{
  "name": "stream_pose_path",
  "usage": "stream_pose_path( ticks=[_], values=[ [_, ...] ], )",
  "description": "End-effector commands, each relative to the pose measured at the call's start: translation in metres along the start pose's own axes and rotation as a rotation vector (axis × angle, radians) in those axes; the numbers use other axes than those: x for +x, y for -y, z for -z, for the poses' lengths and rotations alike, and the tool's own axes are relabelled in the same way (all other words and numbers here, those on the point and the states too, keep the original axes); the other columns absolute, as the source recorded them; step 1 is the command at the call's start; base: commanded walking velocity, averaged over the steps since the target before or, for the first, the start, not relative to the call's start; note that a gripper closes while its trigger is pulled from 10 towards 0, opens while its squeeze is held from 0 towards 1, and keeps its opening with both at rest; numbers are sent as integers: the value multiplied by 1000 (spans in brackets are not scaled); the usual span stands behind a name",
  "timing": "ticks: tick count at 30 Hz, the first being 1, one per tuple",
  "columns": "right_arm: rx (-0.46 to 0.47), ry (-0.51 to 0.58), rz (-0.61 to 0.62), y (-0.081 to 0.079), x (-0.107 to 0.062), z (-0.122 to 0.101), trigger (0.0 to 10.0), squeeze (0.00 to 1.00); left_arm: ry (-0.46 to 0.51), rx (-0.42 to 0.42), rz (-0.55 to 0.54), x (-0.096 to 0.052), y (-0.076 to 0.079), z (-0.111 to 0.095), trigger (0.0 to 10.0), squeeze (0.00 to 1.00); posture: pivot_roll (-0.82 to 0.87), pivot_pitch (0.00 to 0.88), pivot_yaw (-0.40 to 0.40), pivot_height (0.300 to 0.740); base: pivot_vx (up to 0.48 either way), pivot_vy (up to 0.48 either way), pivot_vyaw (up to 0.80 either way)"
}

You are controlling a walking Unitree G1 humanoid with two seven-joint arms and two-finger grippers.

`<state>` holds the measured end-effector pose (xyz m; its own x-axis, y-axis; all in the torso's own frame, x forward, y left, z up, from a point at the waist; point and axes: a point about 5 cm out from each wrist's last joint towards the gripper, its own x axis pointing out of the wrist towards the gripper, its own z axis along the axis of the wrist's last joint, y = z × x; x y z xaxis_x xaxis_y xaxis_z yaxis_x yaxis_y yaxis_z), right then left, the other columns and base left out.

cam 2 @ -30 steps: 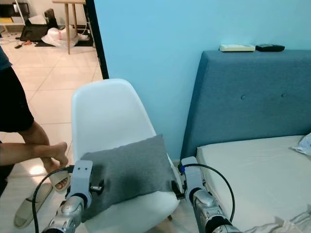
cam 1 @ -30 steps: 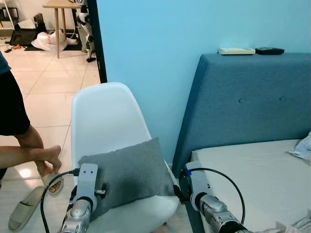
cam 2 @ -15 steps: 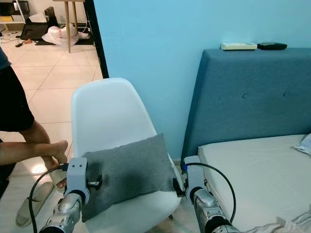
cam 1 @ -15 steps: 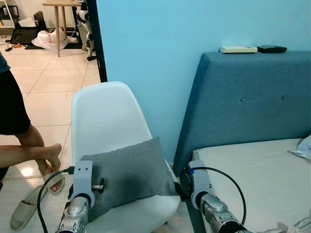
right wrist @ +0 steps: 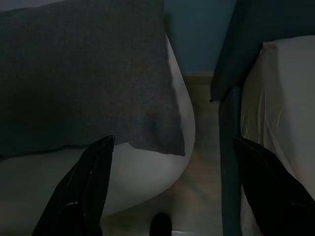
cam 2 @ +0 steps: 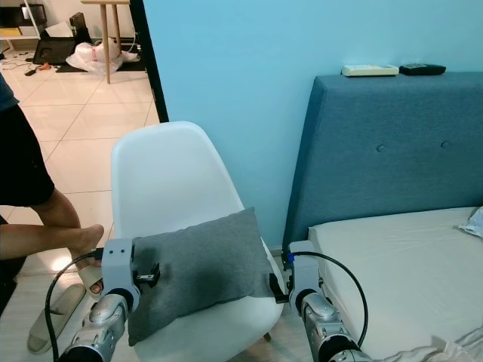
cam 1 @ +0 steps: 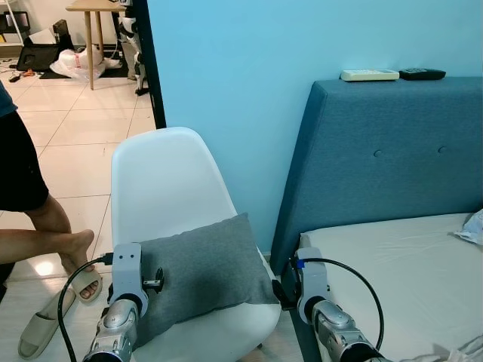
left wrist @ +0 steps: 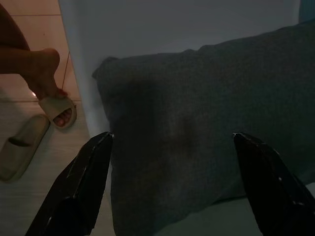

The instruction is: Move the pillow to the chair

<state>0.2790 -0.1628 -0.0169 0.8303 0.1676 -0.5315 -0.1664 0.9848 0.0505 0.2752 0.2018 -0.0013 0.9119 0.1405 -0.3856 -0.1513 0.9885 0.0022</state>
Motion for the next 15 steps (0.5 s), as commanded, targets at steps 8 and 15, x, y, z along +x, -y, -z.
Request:
stream_pose_path(
  ticks=[8,15],
  values=[
    [16,12,11,2,-1,0,10000,0,-3,-12,13,0,3,1,10000,0,-6,39,-26,740,-275,0,0],
    [19,7,9,2,-2,3,10000,0,-4,-7,15,-1,3,2,10000,0,-4,45,-25,740,-268,0,0]
  ],
)
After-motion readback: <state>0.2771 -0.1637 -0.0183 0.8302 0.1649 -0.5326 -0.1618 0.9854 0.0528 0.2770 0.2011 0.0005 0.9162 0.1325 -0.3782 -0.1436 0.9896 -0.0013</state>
